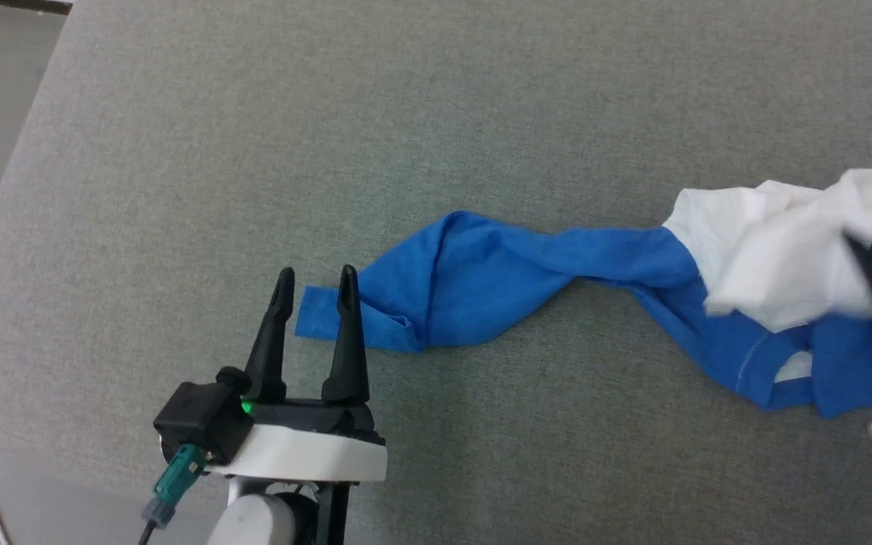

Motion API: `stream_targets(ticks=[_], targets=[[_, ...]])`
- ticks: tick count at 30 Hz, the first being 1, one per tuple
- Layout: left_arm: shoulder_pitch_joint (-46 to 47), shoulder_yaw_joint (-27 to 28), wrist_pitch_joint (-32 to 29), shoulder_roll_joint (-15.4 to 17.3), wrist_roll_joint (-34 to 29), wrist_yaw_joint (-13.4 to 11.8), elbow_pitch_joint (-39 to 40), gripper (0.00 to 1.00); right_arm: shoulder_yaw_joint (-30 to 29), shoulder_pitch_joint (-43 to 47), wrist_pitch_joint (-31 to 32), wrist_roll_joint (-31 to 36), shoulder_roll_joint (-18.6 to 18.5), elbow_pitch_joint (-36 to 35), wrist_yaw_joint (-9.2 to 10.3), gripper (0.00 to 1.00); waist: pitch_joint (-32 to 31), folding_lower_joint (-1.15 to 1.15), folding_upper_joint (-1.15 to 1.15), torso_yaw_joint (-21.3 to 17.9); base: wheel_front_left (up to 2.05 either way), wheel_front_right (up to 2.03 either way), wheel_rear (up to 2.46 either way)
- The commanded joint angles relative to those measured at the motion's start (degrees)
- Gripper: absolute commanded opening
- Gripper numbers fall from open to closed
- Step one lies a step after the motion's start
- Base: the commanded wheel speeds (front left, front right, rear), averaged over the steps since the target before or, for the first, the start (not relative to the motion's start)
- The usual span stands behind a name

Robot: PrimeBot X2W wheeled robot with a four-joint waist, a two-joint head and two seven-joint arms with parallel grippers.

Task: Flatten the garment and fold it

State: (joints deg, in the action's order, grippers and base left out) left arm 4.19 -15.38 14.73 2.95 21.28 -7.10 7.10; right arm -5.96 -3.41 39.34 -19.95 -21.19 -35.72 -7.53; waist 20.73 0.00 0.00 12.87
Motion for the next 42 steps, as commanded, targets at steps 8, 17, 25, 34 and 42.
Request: stream_targets(ticks=[8,17,25,34,42], targets=[[3.0,-2.6,0.3,-0.1,1.4,-0.5,0.5,1.00,3.9,-28.7,4.7,-3.8,-4.3,12.3,0.04,0.00,4.1,0.00,0.00,3.1,0.00,0.00,0.00],[6.6,-6.9,0.3,-0.1,3.3,-1.7,0.6,1.00,14.0,-46.9,3.4,4.4,-6.2,41.3,0.04,0.00,9.2,0.00,0.00,8.8,0.00,0.00,0.00],[7.6,-9.2,0.3,-0.1,4.2,-2.7,0.5,1.00,18.5,-46.9,7.0,6.8,-6.7,55.4,0.04,0.06,10.2,0.00,0.00,11.1,0.00,0.00,0.00],[8.1,-8.5,0.3,-0.1,3.7,-3.0,-0.3,1.00,17.1,-49.4,3.9,2.8,-6.4,55.9,0.04,1.00,7.7,0.00,0.00,8.4,0.00,0.00,0.00],[4.4,-3.7,0.3,-0.1,0.7,-1.7,-1.6,1.00,12.3,-47.4,-1.4,-3.2,-6.0,47.1,0.04,1.00,1.1,0.00,0.00,2.9,0.00,0.00,0.00]])
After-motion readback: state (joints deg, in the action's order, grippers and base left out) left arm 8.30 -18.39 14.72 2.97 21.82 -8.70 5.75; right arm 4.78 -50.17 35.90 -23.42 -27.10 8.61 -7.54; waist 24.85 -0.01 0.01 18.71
